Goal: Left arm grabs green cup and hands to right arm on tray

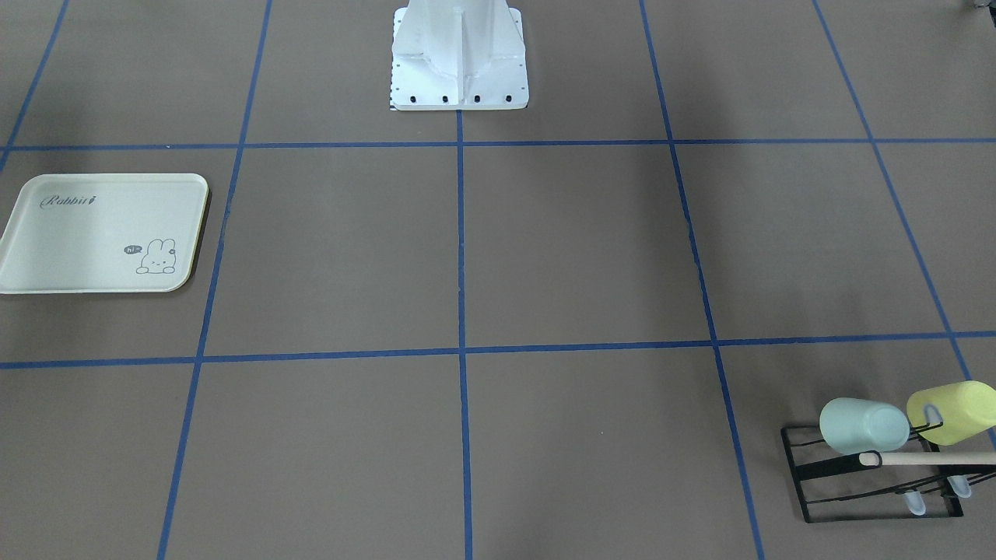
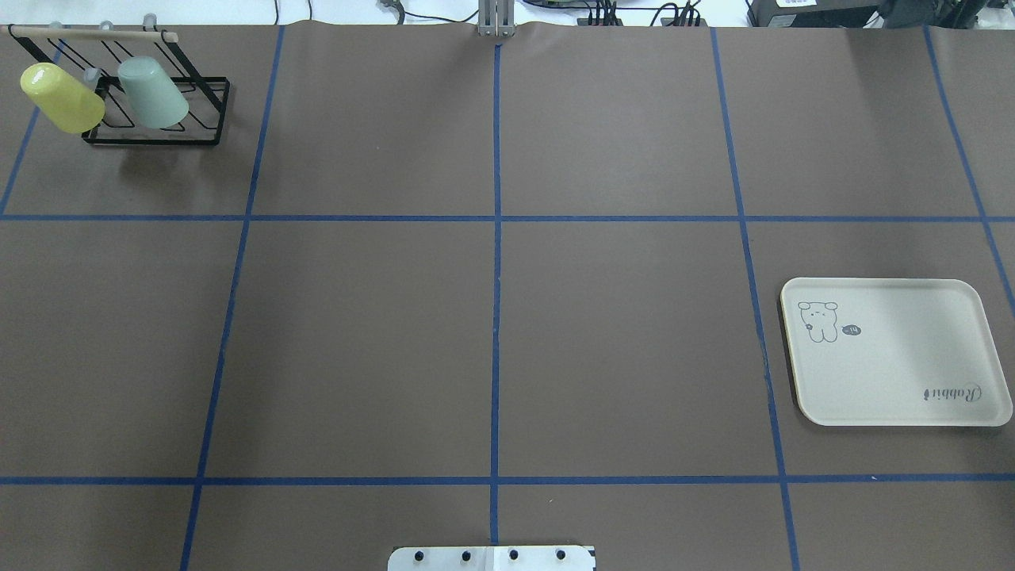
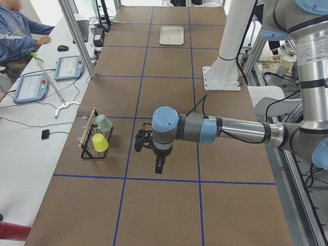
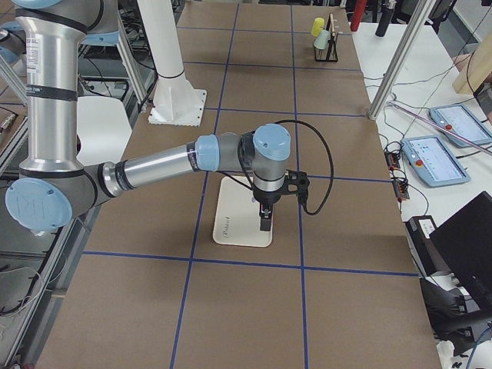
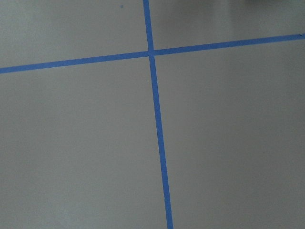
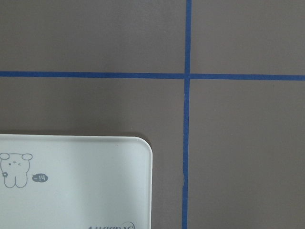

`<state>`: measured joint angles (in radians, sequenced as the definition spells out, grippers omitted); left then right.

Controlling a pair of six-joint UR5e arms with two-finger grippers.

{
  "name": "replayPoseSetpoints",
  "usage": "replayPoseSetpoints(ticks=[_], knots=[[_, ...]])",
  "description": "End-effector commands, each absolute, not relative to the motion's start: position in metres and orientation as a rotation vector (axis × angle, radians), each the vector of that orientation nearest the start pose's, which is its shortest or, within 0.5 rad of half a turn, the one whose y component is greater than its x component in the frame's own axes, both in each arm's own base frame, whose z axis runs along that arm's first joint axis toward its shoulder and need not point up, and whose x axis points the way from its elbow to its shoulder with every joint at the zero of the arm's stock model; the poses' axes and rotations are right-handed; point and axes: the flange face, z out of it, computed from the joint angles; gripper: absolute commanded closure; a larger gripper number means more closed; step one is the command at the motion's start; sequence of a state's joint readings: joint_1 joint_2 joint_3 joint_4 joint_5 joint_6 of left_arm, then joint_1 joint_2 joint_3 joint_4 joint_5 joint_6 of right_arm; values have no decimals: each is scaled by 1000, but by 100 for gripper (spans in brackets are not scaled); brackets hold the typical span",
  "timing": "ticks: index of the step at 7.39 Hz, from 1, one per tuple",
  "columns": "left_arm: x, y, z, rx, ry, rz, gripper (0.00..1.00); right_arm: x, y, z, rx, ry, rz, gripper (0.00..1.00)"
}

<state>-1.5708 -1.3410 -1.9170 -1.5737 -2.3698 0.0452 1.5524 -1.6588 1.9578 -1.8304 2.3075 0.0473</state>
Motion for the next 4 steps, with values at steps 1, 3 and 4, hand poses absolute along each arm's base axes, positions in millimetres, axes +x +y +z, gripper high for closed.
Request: replayPoseSetpoints(ticks=[1,3,4], knots=[[-61,-409,577,147,813,98,0,63,-425,564,-32,-722,34,0],[-61,-408,583,143,815,100,0,63,-417,577,-58,-712,45,0],[-61,-407,584,143,815,100,0,63,-414,590,-83,-710,50,0]])
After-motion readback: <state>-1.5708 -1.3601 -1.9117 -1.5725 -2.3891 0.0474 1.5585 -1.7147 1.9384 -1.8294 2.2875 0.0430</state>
